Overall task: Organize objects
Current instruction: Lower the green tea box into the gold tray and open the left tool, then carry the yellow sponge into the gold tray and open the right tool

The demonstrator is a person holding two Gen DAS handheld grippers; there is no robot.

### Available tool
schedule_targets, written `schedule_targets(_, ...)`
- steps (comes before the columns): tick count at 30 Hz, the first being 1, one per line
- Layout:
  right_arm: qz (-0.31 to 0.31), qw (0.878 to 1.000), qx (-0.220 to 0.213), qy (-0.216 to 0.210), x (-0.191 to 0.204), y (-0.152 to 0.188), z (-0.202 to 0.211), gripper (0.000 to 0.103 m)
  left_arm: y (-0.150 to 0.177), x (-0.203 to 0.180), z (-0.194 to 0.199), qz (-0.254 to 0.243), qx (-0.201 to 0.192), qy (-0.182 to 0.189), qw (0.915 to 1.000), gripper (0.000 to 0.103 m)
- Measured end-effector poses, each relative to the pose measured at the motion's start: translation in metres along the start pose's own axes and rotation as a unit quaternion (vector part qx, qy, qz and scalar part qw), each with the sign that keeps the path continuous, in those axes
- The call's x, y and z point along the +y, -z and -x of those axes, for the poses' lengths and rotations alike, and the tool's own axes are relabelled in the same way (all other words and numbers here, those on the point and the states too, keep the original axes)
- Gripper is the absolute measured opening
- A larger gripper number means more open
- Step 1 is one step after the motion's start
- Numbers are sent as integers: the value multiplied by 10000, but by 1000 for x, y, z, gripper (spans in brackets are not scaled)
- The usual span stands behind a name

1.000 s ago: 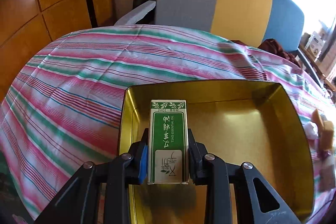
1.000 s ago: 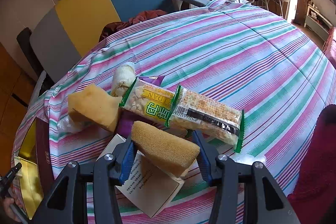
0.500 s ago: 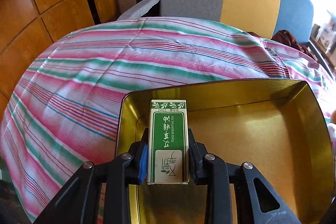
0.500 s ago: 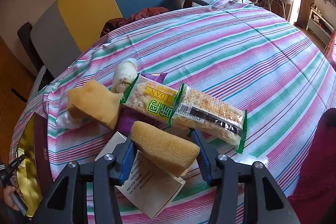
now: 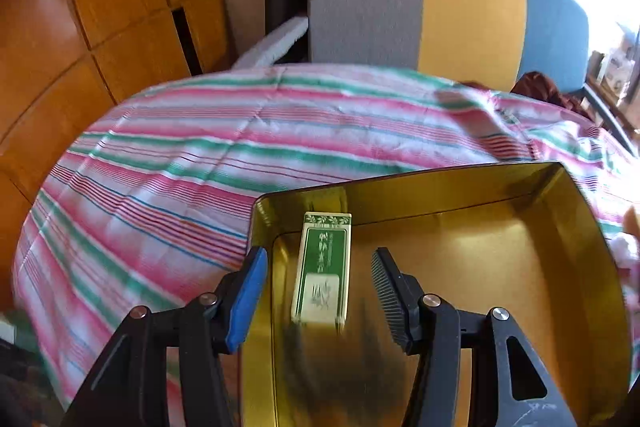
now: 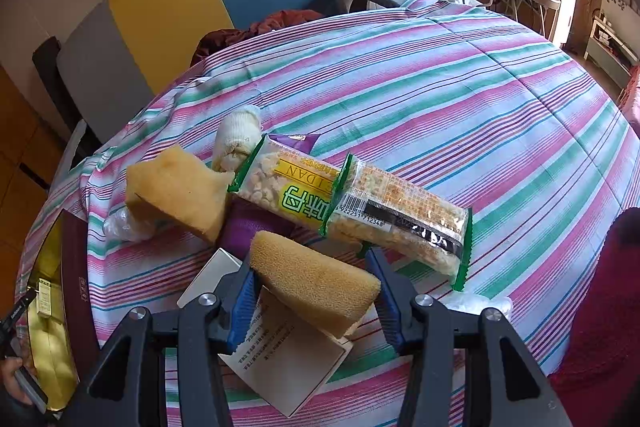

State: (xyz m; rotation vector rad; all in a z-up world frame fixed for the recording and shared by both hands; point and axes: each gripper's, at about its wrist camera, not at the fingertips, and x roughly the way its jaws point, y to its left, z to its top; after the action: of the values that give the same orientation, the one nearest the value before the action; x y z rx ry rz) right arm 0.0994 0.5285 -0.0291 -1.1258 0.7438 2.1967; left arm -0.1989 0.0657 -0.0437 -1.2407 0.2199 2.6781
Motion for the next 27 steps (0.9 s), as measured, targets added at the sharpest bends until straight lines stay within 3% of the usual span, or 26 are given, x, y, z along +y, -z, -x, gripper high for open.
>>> schedule_targets(8,6,9999,-163,-16,2,1,6,52,40,-8,73,-38,-566,52,9984,65)
schedule_targets(13,49,9999,-159,18,4,2,7,52,63,-17,102,-81,-688,210,9974,66)
schedule_targets(27,280,9982,-522,76,14,4,21,52,98,-19,126,-67,-729,332,9968,67)
